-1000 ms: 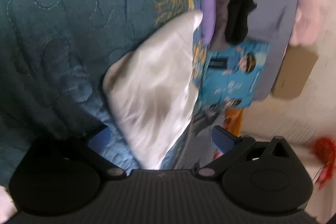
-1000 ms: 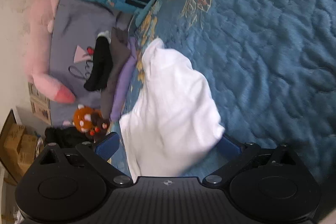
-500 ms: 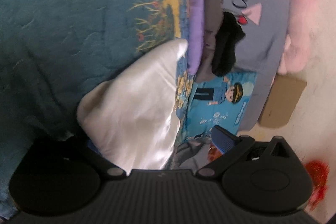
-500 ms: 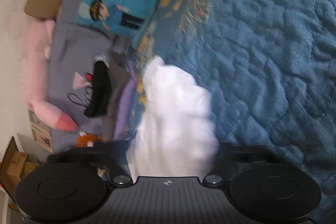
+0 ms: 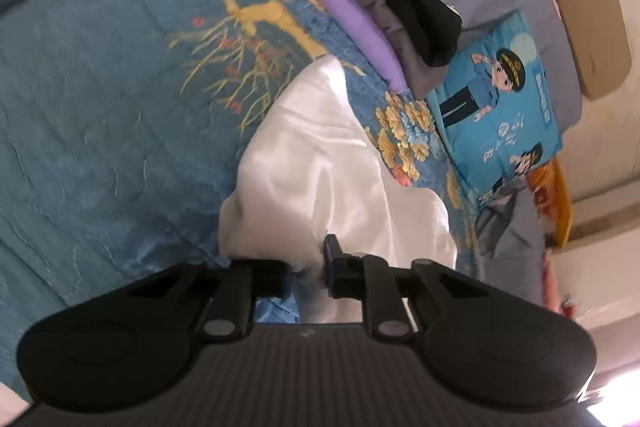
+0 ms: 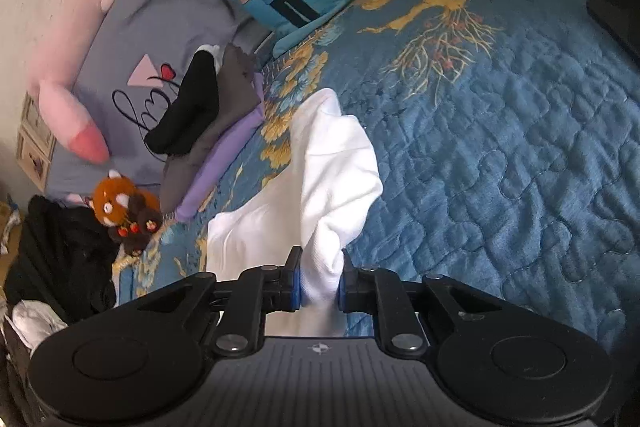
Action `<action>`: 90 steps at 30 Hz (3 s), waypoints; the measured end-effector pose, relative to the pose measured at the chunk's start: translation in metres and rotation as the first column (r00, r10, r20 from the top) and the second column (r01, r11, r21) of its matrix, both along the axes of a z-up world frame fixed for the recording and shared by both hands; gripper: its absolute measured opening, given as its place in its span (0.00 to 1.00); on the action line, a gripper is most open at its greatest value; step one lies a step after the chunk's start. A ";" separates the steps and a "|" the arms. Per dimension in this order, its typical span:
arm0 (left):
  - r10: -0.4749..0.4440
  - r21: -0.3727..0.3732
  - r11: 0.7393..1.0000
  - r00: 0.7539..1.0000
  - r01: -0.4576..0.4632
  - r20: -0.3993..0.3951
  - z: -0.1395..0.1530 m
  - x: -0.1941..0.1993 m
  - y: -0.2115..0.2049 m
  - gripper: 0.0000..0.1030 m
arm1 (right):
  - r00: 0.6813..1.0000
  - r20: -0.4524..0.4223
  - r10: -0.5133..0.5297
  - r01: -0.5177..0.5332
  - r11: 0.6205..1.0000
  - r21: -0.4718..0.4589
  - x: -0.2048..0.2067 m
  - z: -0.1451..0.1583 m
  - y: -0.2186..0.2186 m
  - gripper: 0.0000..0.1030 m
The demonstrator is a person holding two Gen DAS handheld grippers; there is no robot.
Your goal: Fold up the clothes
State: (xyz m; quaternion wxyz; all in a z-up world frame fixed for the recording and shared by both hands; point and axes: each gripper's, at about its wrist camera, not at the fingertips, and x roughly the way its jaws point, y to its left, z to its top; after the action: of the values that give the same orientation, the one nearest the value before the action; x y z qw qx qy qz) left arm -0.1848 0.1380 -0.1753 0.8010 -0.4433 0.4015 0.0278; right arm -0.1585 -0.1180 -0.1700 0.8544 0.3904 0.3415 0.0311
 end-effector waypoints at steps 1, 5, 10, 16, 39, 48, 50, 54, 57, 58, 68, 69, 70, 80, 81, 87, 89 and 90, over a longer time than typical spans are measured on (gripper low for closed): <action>-0.012 0.024 1.000 1.000 0.012 0.008 0.006 0.000 -0.002 0.15 | 1.000 0.009 0.008 -0.008 1.000 -0.014 0.000 0.006 0.001 0.15; -0.065 0.109 0.992 0.996 0.059 0.057 0.042 0.004 -0.009 0.15 | 0.998 0.045 0.039 -0.036 0.997 -0.070 0.000 0.030 0.005 0.14; -0.129 0.196 0.975 0.985 0.104 0.119 0.099 0.014 -0.016 0.15 | 0.992 0.094 0.085 -0.071 0.988 -0.138 0.004 0.063 0.008 0.14; -0.187 0.304 0.945 0.961 0.120 0.205 0.179 0.066 -0.010 0.15 | 0.968 0.198 0.153 -0.110 0.972 -0.209 0.062 0.129 0.013 0.14; -0.070 0.362 0.932 0.987 0.014 0.141 0.139 0.338 0.077 0.20 | 0.963 0.092 0.255 -0.226 0.941 -0.250 0.345 0.075 0.077 0.14; -0.053 0.382 0.924 0.988 -0.006 0.142 0.116 0.323 0.075 0.28 | 0.966 0.102 0.237 -0.211 0.953 -0.218 0.324 0.054 0.077 0.15; -0.060 0.400 0.916 0.988 -0.003 0.144 0.120 0.316 0.073 0.28 | 0.965 0.118 0.232 -0.203 0.955 -0.215 0.322 0.058 0.075 0.15; -0.081 0.462 0.887 0.987 0.007 0.140 0.126 0.309 0.066 0.31 | 0.968 0.120 0.221 -0.187 0.952 -0.244 0.315 0.057 0.073 0.21; -0.058 0.439 0.899 0.994 0.011 0.094 0.110 0.314 0.071 0.41 | 0.986 0.036 0.161 -0.154 0.977 -0.147 0.317 0.035 0.060 0.35; -0.044 0.421 0.907 0.995 0.004 0.085 0.105 0.314 0.075 0.47 | 0.989 0.021 0.148 -0.145 0.983 -0.111 0.317 0.030 0.056 0.35; -0.087 0.441 0.897 0.989 0.023 0.124 0.126 0.288 0.091 0.52 | 0.992 0.093 0.085 -0.059 0.965 -0.255 0.312 0.062 0.032 0.29; -0.101 0.441 0.897 0.986 0.031 0.135 0.132 0.282 0.094 0.53 | 0.988 0.105 0.111 -0.079 0.959 -0.272 0.314 0.067 0.031 0.29; -0.115 0.442 0.896 0.983 0.039 0.146 0.137 0.276 0.097 0.59 | 0.982 0.120 0.143 -0.105 0.956 -0.275 0.319 0.071 0.030 0.30; -0.339 0.353 0.892 0.935 0.282 0.108 0.169 0.389 0.142 0.93 | 0.928 0.122 0.351 -0.315 0.917 -0.244 0.400 0.091 0.028 0.68; -0.338 0.325 0.899 0.937 0.295 0.086 0.163 0.403 0.146 0.93 | 0.932 0.103 0.348 -0.318 0.919 -0.232 0.408 0.087 0.029 0.69; -0.187 0.083 0.979 0.982 0.184 0.030 0.115 0.439 0.175 0.93 | 0.949 -0.027 0.314 -0.315 0.948 -0.036 0.441 0.041 0.023 0.70; -0.183 0.015 0.983 0.983 0.183 0.023 0.100 0.445 0.179 0.92 | 0.948 -0.032 0.318 -0.316 0.947 0.049 0.443 0.027 0.023 0.65; -0.180 -0.009 0.984 0.983 0.180 0.023 0.094 0.446 0.179 0.90 | 0.949 -0.022 0.314 -0.311 0.947 0.075 0.442 0.023 0.024 0.54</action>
State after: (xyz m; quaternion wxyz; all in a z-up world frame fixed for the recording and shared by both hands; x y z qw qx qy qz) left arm 0.2614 0.3174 -0.0811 0.8022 -0.4099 0.4310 -0.0516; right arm 0.2836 -0.0942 -0.1470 0.8185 0.3619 0.4119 0.1715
